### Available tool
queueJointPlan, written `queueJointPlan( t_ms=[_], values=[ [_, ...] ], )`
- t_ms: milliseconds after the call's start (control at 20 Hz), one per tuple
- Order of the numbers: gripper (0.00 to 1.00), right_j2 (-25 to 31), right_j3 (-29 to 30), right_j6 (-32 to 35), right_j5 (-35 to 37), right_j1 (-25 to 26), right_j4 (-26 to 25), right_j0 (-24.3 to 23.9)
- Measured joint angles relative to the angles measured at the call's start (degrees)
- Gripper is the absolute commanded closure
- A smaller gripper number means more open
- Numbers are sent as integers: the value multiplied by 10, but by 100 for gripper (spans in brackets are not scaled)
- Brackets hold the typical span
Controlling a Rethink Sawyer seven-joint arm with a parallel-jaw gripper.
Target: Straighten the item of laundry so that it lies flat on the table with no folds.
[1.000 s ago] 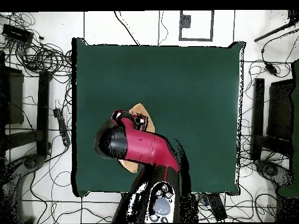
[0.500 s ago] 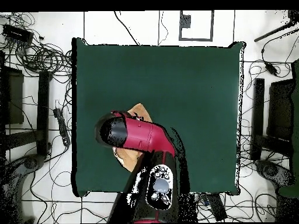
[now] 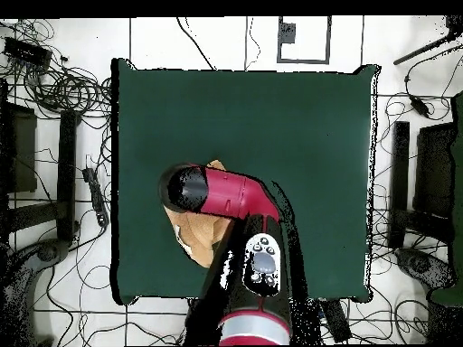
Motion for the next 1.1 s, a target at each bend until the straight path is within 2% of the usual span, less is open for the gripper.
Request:
queueJointPlan(
  t_ms=[250, 1100],
  values=[
    [0, 16, -23, 0, 0, 8, -10, -19],
    [0, 18, -54, 0, 0, 27, -12, -17]
  ],
)
